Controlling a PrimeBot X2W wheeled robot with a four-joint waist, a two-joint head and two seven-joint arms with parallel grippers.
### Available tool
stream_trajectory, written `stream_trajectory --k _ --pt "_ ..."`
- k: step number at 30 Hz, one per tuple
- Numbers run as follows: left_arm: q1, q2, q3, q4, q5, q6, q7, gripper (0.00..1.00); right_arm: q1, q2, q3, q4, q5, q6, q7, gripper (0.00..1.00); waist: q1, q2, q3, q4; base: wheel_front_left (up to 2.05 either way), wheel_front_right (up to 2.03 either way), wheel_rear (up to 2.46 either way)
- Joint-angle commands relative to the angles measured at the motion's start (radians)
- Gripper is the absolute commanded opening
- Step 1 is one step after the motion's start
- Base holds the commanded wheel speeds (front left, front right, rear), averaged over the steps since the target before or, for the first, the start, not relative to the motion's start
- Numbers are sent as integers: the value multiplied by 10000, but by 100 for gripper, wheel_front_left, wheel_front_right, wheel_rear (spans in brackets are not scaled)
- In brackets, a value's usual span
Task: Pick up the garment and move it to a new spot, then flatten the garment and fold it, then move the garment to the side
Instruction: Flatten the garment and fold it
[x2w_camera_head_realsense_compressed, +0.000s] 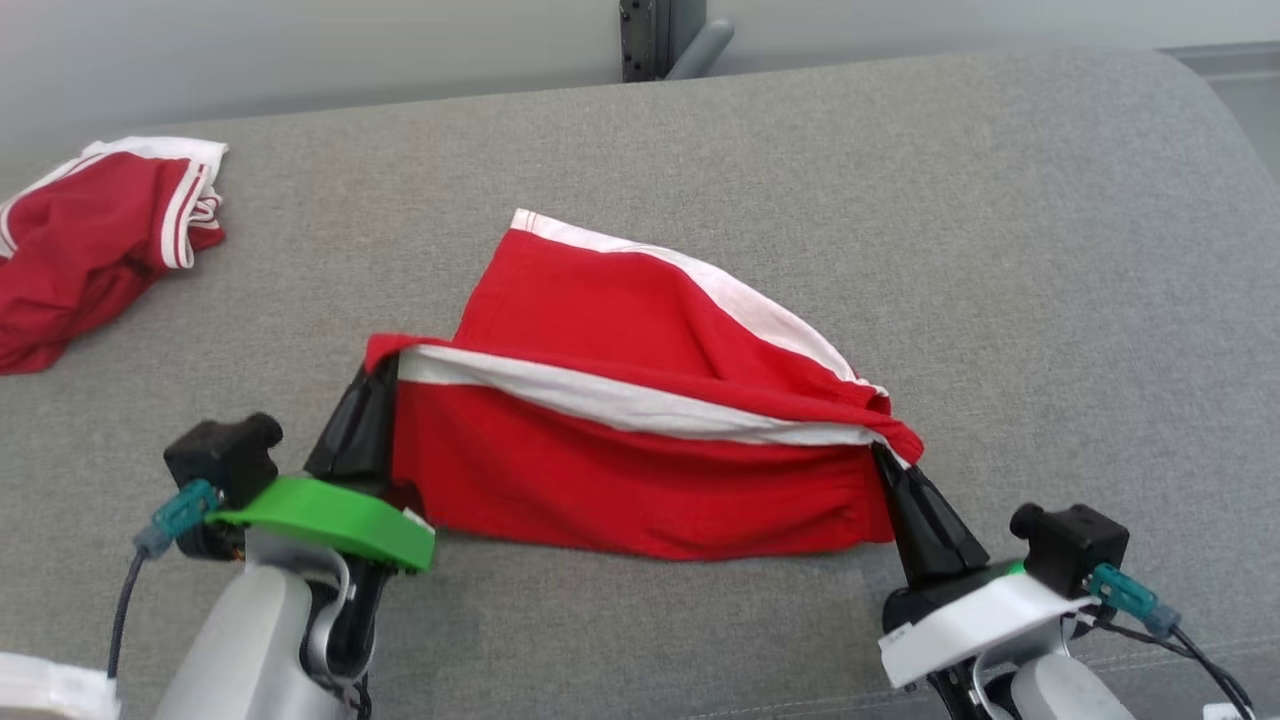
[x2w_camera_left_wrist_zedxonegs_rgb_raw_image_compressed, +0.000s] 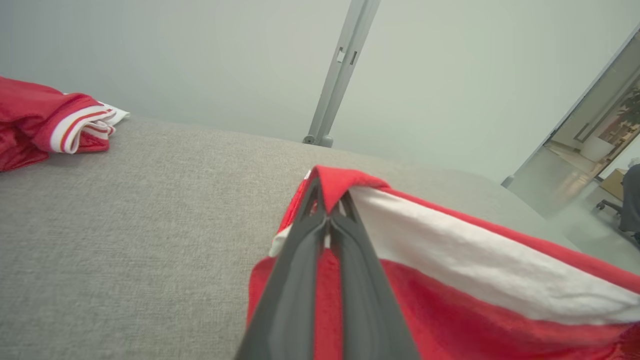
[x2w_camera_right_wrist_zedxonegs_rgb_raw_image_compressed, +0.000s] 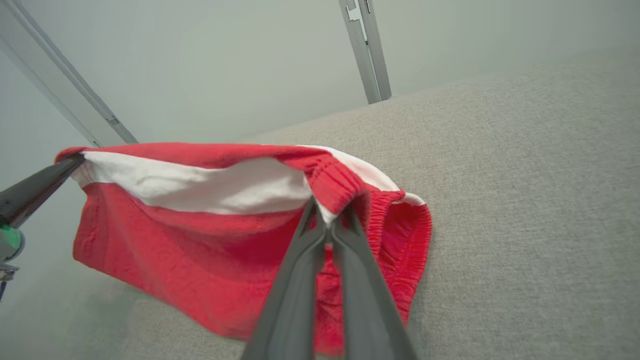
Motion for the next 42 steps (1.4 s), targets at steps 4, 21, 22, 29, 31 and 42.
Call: stream_trajectory --k 4,21,22,29,31,42 --pt "-1586 12 -121 1362 105 -49 -147 0 -954 280 -29 562 185 -7 -39 0 1 0 1154 -735 0 0 0" --pt "-6195 -13 -1011 6073 529 -57 -386 0 -3613 883 303 2556 702 -9 -38 0 1 0 3177 -1738 0 0 0" --pt "-6332 3 -1020 6245 555 -57 -392 0 -3675 882 355 2573 760 -9 -38 0 1 0 3202 -1770 0 0 0" --pt "-7197 -51 -1067 7099 640 -48 -395 0 -4006 880 527 2737 961 -12 -35 0 1 0 3288 -1844 0 0 0" --pt "-7342 -110 -1048 7315 694 7 -397 1 -4038 880 535 2757 1012 -10 -25 11 1 0 3257 -1839 0 0 0" --pt "-7427 -393 -1050 7893 881 59 -397 100 -3707 882 310 2606 910 -10 -27 100 1 0 2755 -1682 0 0 0"
